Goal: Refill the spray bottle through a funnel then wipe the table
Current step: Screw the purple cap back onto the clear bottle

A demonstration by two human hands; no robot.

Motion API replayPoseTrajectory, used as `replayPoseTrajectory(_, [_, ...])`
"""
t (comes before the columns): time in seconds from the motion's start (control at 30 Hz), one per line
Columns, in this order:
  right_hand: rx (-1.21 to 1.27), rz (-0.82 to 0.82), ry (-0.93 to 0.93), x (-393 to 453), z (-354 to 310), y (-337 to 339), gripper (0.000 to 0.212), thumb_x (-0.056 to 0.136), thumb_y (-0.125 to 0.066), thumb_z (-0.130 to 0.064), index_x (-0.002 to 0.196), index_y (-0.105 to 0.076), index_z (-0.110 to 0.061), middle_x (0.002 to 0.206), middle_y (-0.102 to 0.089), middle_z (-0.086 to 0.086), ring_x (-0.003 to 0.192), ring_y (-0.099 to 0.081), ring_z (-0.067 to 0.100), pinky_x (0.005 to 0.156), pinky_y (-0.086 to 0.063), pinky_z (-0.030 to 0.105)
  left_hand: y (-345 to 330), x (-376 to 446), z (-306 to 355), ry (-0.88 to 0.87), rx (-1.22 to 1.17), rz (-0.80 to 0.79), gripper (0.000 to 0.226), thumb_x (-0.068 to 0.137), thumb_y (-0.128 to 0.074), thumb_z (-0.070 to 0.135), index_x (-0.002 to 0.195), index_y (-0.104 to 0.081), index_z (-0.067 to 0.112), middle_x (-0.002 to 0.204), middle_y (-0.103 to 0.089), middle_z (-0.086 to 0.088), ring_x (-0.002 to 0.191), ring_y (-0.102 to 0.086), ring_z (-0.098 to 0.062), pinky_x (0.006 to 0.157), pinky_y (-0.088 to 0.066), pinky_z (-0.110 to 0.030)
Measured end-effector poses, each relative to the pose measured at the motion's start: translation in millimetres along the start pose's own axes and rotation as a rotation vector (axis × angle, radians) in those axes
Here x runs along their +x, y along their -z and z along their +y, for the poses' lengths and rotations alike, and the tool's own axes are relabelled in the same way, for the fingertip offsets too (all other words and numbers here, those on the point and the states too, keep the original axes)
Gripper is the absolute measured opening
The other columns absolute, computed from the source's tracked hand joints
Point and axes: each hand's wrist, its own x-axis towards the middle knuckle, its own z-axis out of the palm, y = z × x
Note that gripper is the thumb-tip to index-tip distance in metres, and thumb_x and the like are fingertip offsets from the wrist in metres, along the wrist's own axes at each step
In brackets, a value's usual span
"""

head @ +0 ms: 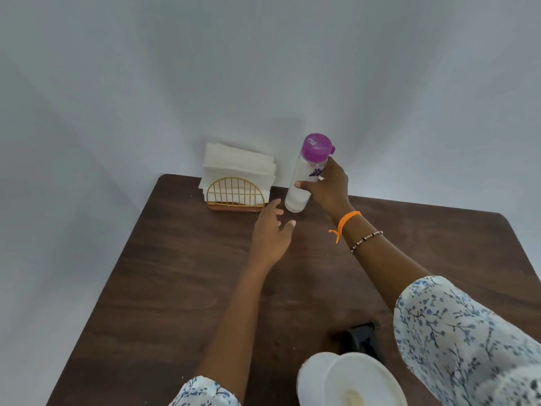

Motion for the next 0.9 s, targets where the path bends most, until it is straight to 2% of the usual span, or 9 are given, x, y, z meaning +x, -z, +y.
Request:
replayPoseTrajectory(0.1, [-0.01,-0.014,0.021,10.7,8.4,-12.6,0.053,0.065,-0.082,-0.009,0.111,-0.057,-0.008,0.097,-0.061,-0.004,0.086,-0.053,0.011,0.061,-0.037,0.0,-5.0,9.0,-3.7,0.012,-0.021,0.005,0.058,0.09,-0.06,0.019,0.142,-0.034,0.018,0.13,-0.052,-0.001,0.103,-0.054,-0.012,0.084,-0.043,-0.024])
replayPoseTrajectory(0.2, [0.003,-0.013,0.039,13.7,15.1,-21.2,0.052,0.066,-0.082,-0.012,0.111,-0.056,-0.008,0.098,-0.06,-0.005,0.088,-0.053,0.01,0.071,-0.039,0.009,-7.5,13.6,-5.6,0.008,-0.042,0.033,0.056,0.089,-0.06,0.016,0.14,-0.037,0.016,0.128,-0.054,-0.003,0.103,-0.056,-0.013,0.084,-0.044,-0.024])
replayPoseTrajectory(0.37, [0.01,-0.02,0.067,10.9,21.6,-23.2,0.054,0.069,-0.081,-0.015,0.113,-0.053,-0.005,0.111,-0.063,0.006,0.093,-0.053,0.014,0.082,-0.045,0.025,-9.7,15.6,-6.8,0.008,-0.062,0.063,0.053,0.089,-0.06,0.013,0.138,-0.039,0.014,0.126,-0.056,-0.004,0.1,-0.057,-0.012,0.08,-0.041,-0.021])
replayPoseTrajectory(0.47, [0.019,-0.071,0.015,7.2,24.6,-17.5,0.062,0.07,-0.081,-0.016,0.122,-0.049,-0.008,0.124,-0.058,0.006,0.106,-0.054,0.018,0.087,-0.044,0.025,-8.6,12.7,-3.2,0.034,-0.109,0.069,0.054,0.089,-0.061,0.014,0.138,-0.039,0.017,0.124,-0.055,-0.001,0.1,-0.057,-0.012,0.076,-0.041,-0.017])
replayPoseTrajectory(0.6, [0.079,-0.084,-0.132,-13.1,26.3,1.5,0.071,0.073,-0.08,-0.018,0.132,-0.042,-0.009,0.13,-0.051,0.004,0.105,-0.05,0.012,0.088,-0.043,0.024,-3.9,-6.6,6.1,0.019,-0.178,0.087,0.051,0.089,-0.06,0.016,0.136,-0.041,0.022,0.117,-0.055,0.007,0.097,-0.057,-0.006,0.069,-0.04,-0.01])
replayPoseTrajectory(0.7, [0.153,-0.088,-0.199,-45.8,24.1,22.9,0.059,0.075,-0.077,-0.015,0.126,-0.049,-0.009,0.124,-0.055,0.004,0.106,-0.054,0.016,0.09,-0.047,0.028,0.7,-32.7,13.8,0.017,-0.205,0.072,0.045,0.09,-0.059,0.016,0.131,-0.045,0.027,0.112,-0.057,0.011,0.09,-0.057,0.001,0.065,-0.042,-0.006])
replayPoseTrajectory(0.8, [0.173,-0.214,-0.179,-86.9,17.4,49.9,0.029,0.081,-0.071,-0.012,0.109,-0.061,-0.012,0.109,-0.064,0.002,0.096,-0.059,0.013,0.078,-0.049,0.018,4.8,-67.0,17.8,0.007,-0.226,0.032,0.041,0.09,-0.059,0.017,0.128,-0.048,0.028,0.108,-0.059,0.013,0.088,-0.057,0.005,0.066,-0.041,0.0])
replayPoseTrajectory(0.9, [0.23,-0.341,-0.162,-131.4,12.0,78.6,0.016,0.086,-0.065,-0.012,0.102,-0.065,-0.014,0.099,-0.066,0.0,0.087,-0.06,0.006,0.078,-0.048,0.016,7.9,-105.3,16.0,0.001,-0.237,-0.004,0.038,0.091,-0.058,0.019,0.125,-0.05,0.031,0.107,-0.06,0.016,0.091,-0.056,0.006,0.068,-0.041,-0.001])
